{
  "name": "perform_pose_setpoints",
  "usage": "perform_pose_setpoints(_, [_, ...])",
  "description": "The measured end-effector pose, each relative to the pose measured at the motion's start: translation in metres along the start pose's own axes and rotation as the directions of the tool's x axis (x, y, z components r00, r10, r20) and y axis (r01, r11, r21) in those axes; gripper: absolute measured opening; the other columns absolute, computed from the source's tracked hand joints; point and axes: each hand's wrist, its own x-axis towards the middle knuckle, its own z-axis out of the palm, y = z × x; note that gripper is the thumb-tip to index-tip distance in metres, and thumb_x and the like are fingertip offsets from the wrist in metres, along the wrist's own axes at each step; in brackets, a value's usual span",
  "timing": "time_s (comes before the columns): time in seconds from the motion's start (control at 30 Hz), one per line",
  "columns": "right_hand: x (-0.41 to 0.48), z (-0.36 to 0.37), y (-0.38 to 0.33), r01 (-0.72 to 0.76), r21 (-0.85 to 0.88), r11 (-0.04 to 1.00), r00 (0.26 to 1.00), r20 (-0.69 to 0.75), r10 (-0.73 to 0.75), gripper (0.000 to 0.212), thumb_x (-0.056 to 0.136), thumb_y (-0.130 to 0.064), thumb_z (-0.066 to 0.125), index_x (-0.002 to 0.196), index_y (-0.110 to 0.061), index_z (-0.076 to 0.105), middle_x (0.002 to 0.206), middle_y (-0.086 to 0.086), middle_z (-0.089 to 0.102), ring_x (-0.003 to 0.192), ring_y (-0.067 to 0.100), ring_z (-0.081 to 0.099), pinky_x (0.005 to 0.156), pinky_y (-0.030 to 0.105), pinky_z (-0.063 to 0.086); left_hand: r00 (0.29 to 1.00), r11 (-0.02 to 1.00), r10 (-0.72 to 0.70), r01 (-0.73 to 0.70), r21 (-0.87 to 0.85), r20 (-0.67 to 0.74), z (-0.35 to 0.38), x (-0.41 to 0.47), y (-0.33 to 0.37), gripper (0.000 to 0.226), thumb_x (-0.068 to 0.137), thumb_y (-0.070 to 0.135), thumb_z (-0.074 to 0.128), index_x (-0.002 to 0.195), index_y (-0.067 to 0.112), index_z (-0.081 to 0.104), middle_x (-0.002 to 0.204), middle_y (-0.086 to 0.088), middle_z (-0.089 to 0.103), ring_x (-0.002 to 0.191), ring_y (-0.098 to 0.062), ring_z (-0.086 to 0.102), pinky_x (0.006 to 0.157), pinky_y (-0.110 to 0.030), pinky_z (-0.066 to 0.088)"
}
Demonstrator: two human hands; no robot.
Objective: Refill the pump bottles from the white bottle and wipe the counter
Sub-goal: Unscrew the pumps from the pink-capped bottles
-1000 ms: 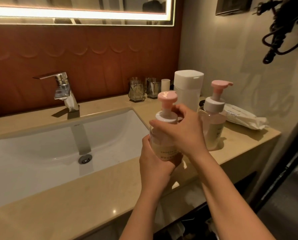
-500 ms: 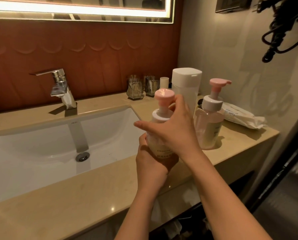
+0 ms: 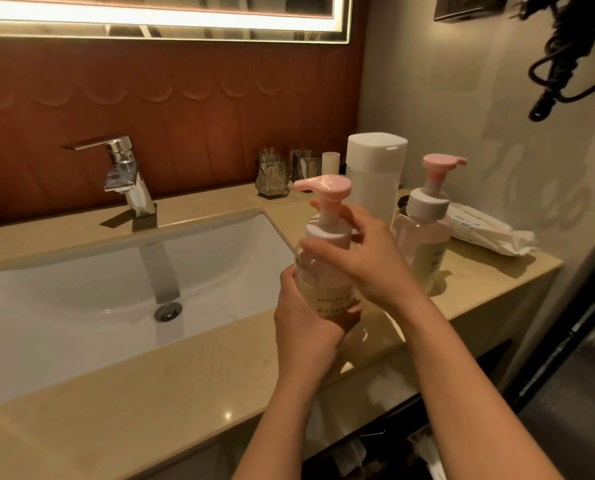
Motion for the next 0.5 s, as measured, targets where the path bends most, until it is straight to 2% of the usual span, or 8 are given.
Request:
perform_pose_setpoints(0.1, [0.002,0.010,-0.005,-0.045,-0.210,0.977,0.990,-0.141,0.015,0.072,0.065,-0.052,0.077,0.123,-0.026,0.044,0.125,-0.006,0.045,0.117,0.013,0.043,0.096,0.033,0.043,1.000,1.000,-0.016,0.016,-0.018,0.005,0.000,0.000,0.000,0.075,0.063,0.032,0.085,0.114,0.044,0.032,0.097,0.020,0.054,0.086,0.005,0.054,0.061,-0.006,0.041])
perform_pose_setpoints(0.17, [0.002,0.016,-0.007,-0.017,-0.269,0.963,0.971,-0.233,-0.048,0.066,0.062,-0.053,0.079,0.110,-0.028,0.041,0.115,-0.009,0.046,0.112,0.012,0.043,0.092,0.029,0.042,1.000,1.000,-0.005,0.005,-0.012,0.013,0.001,0.001,-0.001,0.073,0.065,0.029,0.084,0.115,0.041,0.032,0.097,0.020,0.054,0.089,0.001,0.056,0.065,-0.009,0.043])
perform_pose_setpoints(0.23, [0.003,0.017,-0.007,-0.007,-0.272,0.962,0.961,-0.267,-0.068,0.060,0.062,-0.049,0.081,0.103,-0.028,0.043,0.109,-0.010,0.051,0.105,0.011,0.046,0.087,0.027,0.043,1.000,1.000,0.007,-0.007,-0.002,0.013,0.000,0.000,-0.002,0.073,0.066,0.028,0.084,0.118,0.037,0.034,0.099,0.019,0.053,0.092,-0.001,0.056,0.064,-0.009,0.043])
perform_pose_setpoints(0.33, [0.004,0.008,-0.003,-0.020,-0.143,0.990,0.982,-0.187,-0.007,0.049,0.065,-0.040,0.081,0.103,-0.026,0.054,0.105,-0.009,0.060,0.099,0.011,0.055,0.084,0.027,0.046,0.999,0.999,0.036,-0.036,0.007,0.007,0.000,0.000,-0.004,0.077,0.062,0.031,0.086,0.119,0.041,0.035,0.103,0.020,0.054,0.090,0.002,0.056,0.062,-0.007,0.044])
perform_pose_setpoints(0.4, [0.004,0.000,-0.001,-0.026,-0.027,0.999,0.996,-0.086,0.024,0.050,0.066,-0.034,0.081,0.110,-0.024,0.060,0.106,-0.010,0.064,0.099,0.007,0.057,0.083,0.026,0.046,0.999,0.999,0.049,-0.049,0.013,0.009,0.000,0.000,-0.006,0.076,0.061,0.033,0.086,0.117,0.042,0.036,0.104,0.020,0.055,0.090,0.003,0.056,0.063,-0.008,0.045])
perform_pose_setpoints(0.5, [0.001,-0.007,0.003,-0.073,0.126,0.989,0.996,0.057,0.066,0.057,0.070,-0.027,0.078,0.124,-0.025,0.057,0.116,-0.012,0.063,0.109,0.008,0.055,0.092,0.031,0.044,0.999,0.999,0.046,-0.046,0.009,0.016,-0.001,0.000,-0.007,0.077,0.061,0.033,0.086,0.119,0.041,0.036,0.108,0.020,0.055,0.092,0.002,0.056,0.067,-0.010,0.045])
